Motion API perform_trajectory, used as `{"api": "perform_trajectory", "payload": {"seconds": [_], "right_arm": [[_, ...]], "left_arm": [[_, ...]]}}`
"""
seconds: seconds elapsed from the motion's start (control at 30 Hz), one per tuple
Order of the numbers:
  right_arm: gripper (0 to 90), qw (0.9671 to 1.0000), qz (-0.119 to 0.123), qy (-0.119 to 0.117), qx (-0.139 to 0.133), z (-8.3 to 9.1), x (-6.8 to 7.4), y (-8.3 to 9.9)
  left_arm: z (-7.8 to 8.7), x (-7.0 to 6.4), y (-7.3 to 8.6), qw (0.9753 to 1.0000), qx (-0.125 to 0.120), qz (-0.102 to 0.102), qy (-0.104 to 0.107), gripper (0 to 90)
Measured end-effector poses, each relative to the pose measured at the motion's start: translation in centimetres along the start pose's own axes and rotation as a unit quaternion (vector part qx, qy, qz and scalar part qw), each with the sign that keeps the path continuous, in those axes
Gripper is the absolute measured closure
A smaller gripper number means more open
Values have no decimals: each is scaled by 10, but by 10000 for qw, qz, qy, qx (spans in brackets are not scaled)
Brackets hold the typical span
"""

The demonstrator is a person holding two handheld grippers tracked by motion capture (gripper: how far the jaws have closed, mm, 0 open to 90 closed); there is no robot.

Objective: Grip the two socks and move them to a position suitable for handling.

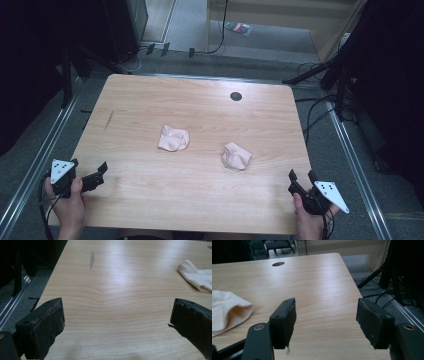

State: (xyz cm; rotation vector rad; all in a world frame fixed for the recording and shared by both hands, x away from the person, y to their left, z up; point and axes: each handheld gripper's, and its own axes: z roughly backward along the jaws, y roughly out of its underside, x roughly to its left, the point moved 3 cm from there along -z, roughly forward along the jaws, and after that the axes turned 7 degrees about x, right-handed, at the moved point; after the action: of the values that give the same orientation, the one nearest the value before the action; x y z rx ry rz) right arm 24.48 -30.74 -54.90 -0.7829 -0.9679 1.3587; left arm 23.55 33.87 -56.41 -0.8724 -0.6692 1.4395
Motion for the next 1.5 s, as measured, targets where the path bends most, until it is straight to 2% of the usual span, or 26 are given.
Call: {"api": "perform_trajectory", "payload": {"seconds": [0.17,0.3,0.43,0.47,0.53,0.57,0.6,0.67,0.7,0.73,0.77,0.83,0.93,1.0,1.03,1.13,1.17,1.3,1.37,1.4,1.43,1.47,1.5], "right_arm": [[381,9998,64,-171,-98,11,8,-10],[386,9997,139,-198,-103,16,15,-17],[383,9992,238,-317,-71,21,33,-33],[383,9992,238,-317,-71,21,33,-33],[383,9989,236,-401,-50,22,43,-41],[384,9983,313,-491,9,22,54,-48],[384,9983,313,-491,9,22,54,-48],[390,9970,544,-545,34,23,67,-54],[412,9954,686,-671,28,23,79,-61],[412,9954,686,-671,28,23,79,-61],[434,9945,655,-820,8,22,89,-67],[440,9941,649,-874,13,21,93,-69],[494,9931,658,-961,129,8,112,-76],[507,9926,686,-984,173,4,116,-76],[526,9907,750,-1107,249,-3,127,-77],[533,9873,920,-1245,356,-11,141,-74],[533,9873,920,-1245,356,-11,141,-74],[531,9835,1115,-1303,570,-24,153,-63],[519,9823,1132,-1329,673,-31,156,-57],[497,9796,1133,-1425,850,-39,160,-48],[494,9782,1170,-1440,930,-41,162,-45],[494,9782,1170,-1440,930,-41,162,-45],[486,9763,1234,-1446,1035,-45,165,-40]], "left_arm": [[-1,-1,0,10000,54,-39,-37,0],[-2,-1,0,9999,112,-7,-23,0],[-1,1,0,9999,68,86,-95,0],[-1,1,0,9998,66,101,-137,0],[-1,0,0,9997,62,83,-211,0],[-1,-1,0,9997,61,60,-239,0],[-1,-1,0,9996,78,55,-258,0],[-2,-1,-1,9994,76,51,-333,0],[-4,-2,-1,9992,103,0,-388,2],[-4,-2,-1,9992,103,0,-388,2],[-4,-4,-1,9989,118,-94,-436,2],[-4,-5,-1,9989,104,-124,-445,2],[-4,-6,-1,9988,146,-153,-440,2],[-4,-5,-1,9990,133,-132,-418,2],[-5,-5,-1,9991,156,-121,-373,2],[-7,-6,-2,9988,266,-169,-387,2],[-7,-6,-2,9988,266,-169,-387,2],[-9,-9,-2,9977,386,-331,-451,2],[-10,-7,-2,9978,412,-292,-430,2],[-11,-7,-3,9978,447,-222,-436,2],[-12,-6,-3,9976,510,-224,-422,2],[-12,-6,-3,9976,510,-224,-422,2],[-12,-7,-3,9973,540,-242,-425,2]]}}
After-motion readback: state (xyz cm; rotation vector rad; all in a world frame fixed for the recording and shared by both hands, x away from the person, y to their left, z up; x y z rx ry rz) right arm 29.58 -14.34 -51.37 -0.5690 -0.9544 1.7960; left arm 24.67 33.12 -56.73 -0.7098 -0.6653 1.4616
